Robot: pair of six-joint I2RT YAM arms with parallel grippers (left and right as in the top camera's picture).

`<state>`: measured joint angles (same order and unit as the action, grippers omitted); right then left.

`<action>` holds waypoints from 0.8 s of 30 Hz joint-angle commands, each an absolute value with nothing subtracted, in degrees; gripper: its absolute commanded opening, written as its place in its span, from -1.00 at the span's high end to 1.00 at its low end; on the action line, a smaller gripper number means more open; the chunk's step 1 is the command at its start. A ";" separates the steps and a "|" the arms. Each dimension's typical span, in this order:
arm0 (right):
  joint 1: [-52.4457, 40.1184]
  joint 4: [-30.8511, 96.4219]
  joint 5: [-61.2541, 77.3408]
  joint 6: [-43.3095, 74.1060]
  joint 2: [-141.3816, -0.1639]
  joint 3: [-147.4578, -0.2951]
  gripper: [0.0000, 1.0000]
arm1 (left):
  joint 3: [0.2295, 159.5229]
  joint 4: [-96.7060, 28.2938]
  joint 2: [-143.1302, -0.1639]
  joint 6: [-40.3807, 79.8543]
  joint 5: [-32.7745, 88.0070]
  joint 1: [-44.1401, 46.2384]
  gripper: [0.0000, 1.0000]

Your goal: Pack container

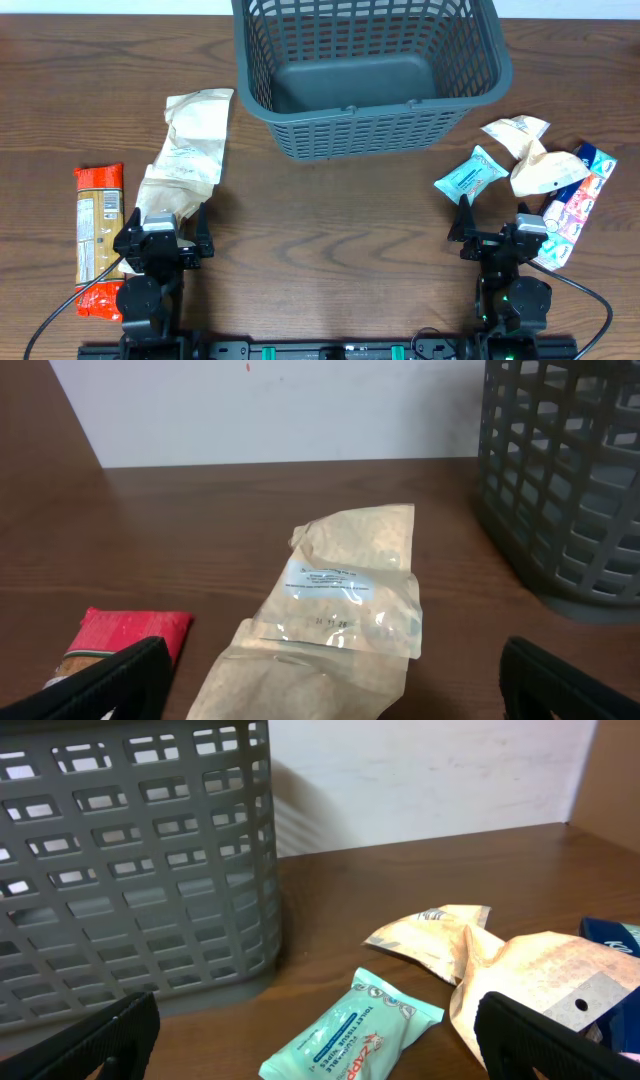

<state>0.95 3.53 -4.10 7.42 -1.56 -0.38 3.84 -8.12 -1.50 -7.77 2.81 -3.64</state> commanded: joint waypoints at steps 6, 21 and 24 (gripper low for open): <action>1.19 0.23 0.25 9.41 -1.43 -0.32 -0.99 | 3.03 -8.38 -1.34 -8.27 8.29 -3.57 -0.97; 1.19 -14.00 12.36 9.43 -2.57 -13.50 -0.99 | 22.46 -1.65 -7.55 -1.06 12.84 -3.57 -0.97; 1.19 -14.50 14.52 11.66 -4.34 -18.63 -0.98 | 30.04 -1.65 -14.17 0.80 16.97 -3.57 -0.97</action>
<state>0.95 -14.28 10.66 9.02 -2.83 -14.59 24.47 -1.69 -9.43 -1.74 12.56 -3.64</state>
